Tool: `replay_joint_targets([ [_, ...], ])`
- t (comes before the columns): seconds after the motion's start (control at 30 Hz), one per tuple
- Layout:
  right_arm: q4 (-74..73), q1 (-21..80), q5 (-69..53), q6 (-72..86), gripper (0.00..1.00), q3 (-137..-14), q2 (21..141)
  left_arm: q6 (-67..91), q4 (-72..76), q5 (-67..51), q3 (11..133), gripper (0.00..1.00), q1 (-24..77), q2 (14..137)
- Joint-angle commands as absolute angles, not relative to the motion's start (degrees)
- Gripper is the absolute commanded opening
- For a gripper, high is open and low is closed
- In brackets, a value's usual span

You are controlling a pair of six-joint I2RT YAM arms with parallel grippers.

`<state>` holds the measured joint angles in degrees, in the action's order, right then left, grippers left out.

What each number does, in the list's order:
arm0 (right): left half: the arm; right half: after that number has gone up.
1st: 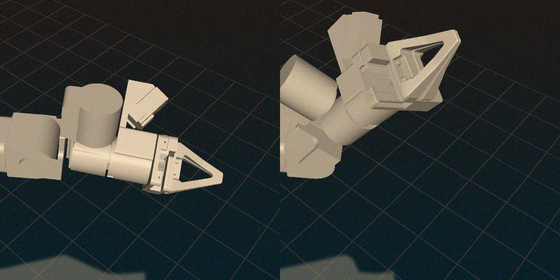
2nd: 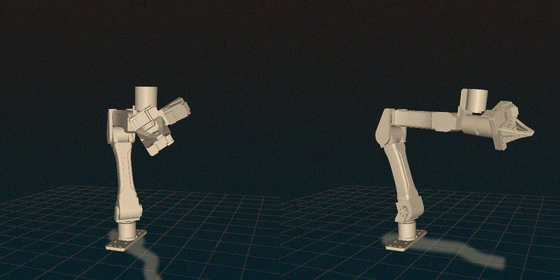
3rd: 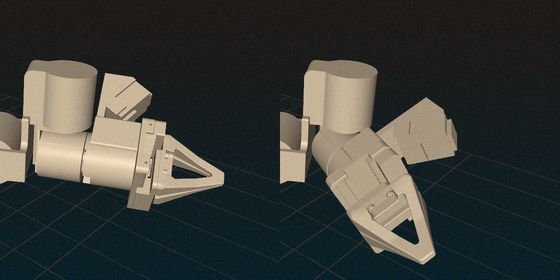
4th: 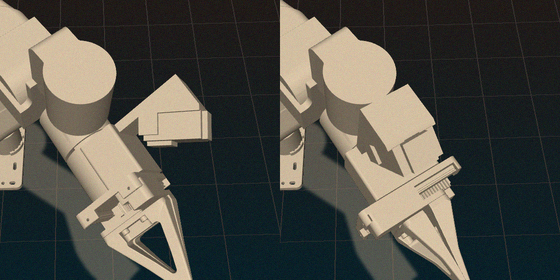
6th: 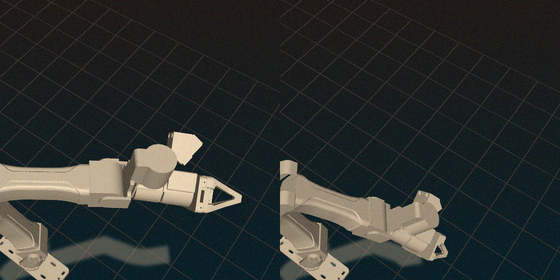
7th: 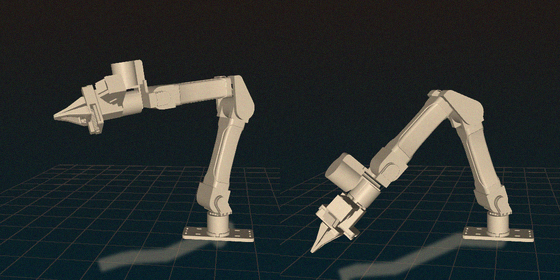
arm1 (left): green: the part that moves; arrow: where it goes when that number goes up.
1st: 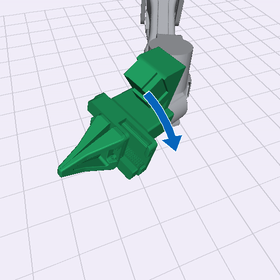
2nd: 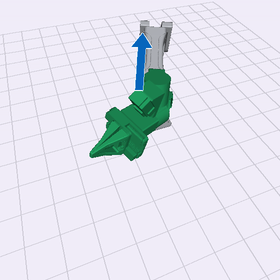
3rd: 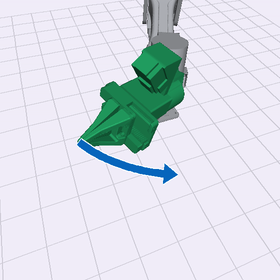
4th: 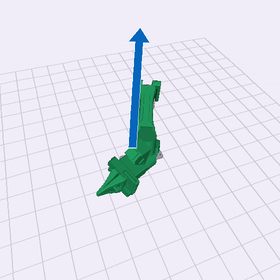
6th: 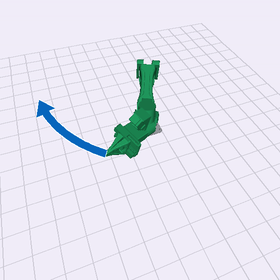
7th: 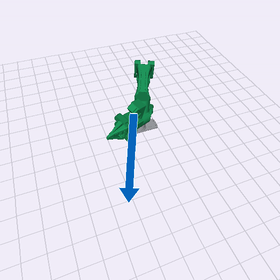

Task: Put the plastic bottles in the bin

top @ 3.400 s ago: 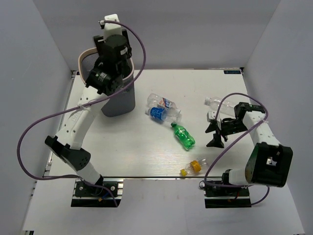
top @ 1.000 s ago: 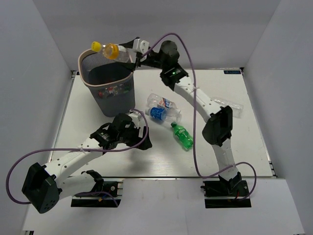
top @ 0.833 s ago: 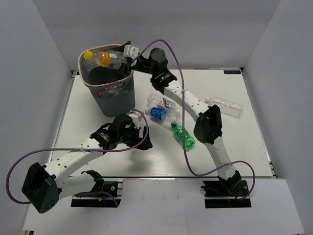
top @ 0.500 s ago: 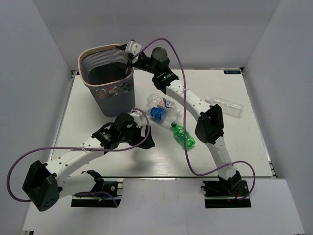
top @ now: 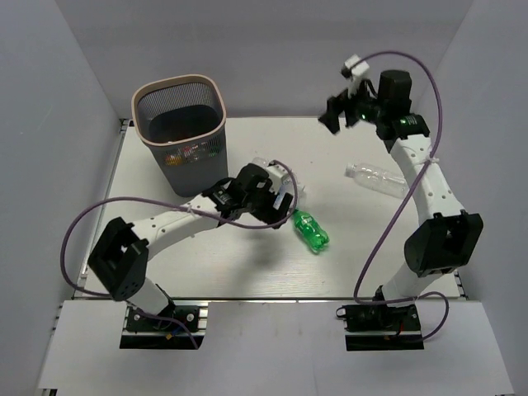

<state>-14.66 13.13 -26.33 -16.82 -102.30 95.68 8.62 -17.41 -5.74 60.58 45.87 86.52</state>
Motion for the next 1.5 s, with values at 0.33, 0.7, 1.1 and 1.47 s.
replay_joint_targets([
  [0.33, -34.63, 3.25, -41.13, -15.39, 0.79, -74.11, 80.60, 61.18, -52.10, -2.36, 97.65, 1.00, 44.21, 108.45],
  [0.7, -30.59, 0.79, -43.68, -13.36, 0.79, -65.84, 75.15, 79.71, -41.53, 10.88, 90.54, 1.00, 43.51, 102.58],
  [1.1, -28.92, -1.32, -43.16, -15.99, 0.86, -55.73, 66.37, 84.02, -36.83, 10.90, 93.06, 1.00, 41.93, 112.74],
  [1.47, -29.44, -1.32, -42.89, -18.02, 0.86, -51.94, 64.77, 82.36, -41.84, 11.43, 91.51, 0.88, 41.92, 114.79],
])
